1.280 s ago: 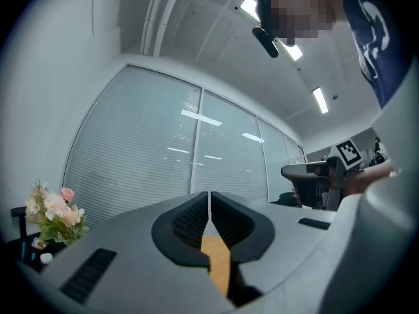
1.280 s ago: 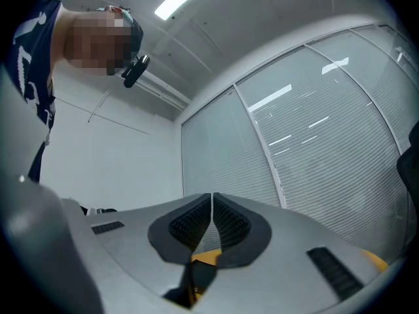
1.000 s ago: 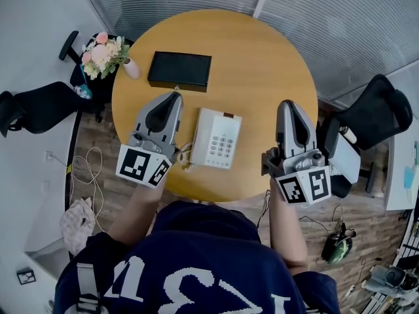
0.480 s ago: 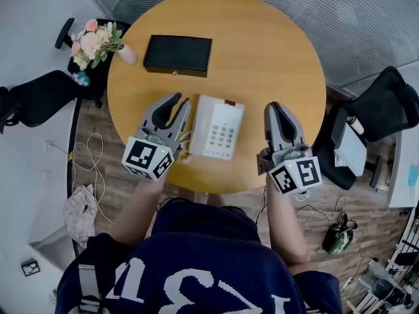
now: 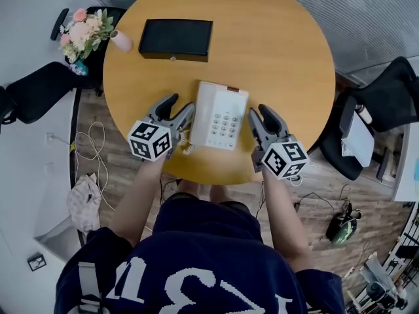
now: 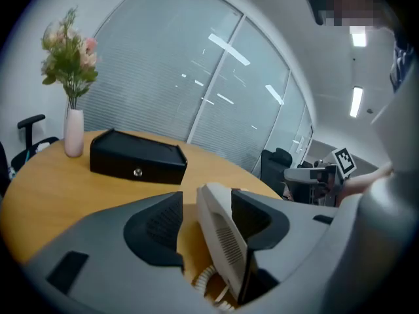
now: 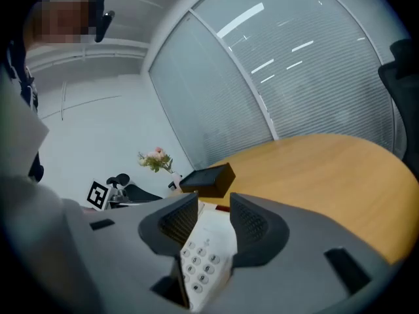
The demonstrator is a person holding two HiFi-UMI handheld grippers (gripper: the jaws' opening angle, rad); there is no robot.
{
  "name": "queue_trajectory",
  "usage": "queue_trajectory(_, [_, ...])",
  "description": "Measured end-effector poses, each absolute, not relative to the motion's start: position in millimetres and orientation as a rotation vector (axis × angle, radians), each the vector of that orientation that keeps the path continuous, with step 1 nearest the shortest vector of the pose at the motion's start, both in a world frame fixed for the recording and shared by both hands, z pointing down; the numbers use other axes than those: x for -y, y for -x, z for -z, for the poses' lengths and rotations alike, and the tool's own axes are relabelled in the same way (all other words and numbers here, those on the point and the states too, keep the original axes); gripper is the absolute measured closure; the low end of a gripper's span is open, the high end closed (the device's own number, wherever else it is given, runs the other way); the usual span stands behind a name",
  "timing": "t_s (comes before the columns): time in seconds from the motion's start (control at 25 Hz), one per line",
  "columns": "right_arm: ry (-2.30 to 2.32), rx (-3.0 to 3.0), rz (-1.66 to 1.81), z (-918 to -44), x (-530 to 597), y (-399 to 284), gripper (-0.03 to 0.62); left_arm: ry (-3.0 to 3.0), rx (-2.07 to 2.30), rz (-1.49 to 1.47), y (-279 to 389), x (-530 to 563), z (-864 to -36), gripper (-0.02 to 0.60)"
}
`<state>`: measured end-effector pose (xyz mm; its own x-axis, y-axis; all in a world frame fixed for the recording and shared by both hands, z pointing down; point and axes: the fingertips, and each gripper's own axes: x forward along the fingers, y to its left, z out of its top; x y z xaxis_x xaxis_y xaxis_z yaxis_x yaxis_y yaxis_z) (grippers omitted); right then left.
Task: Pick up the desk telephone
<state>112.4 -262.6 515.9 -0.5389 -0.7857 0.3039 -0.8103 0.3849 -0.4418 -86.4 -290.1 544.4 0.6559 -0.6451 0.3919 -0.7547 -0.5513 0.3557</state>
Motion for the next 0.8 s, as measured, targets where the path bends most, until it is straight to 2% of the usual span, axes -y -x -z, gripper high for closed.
queue_trajectory(0.24, [-1.388, 2.508, -1.086, -574.5, 253.0, -100.3, 0.412, -2.225, 0.831, -0.344, 84.3, 279.1, -603.2, 0.364])
queue_trajectory(0.44, [-1.328, 2.461, -1.208, -602.2, 244.9, -93.6, 0.379, -2.108, 0.671, -0.25, 80.2, 275.4, -615.5, 0.355])
queue_trajectory(0.8, [-1.218, 2.436, -1.336, -627.0, 241.7, -79.3, 0.355, -2.133, 0.527, -0.418, 60.4, 274.7, -625.7, 0.324])
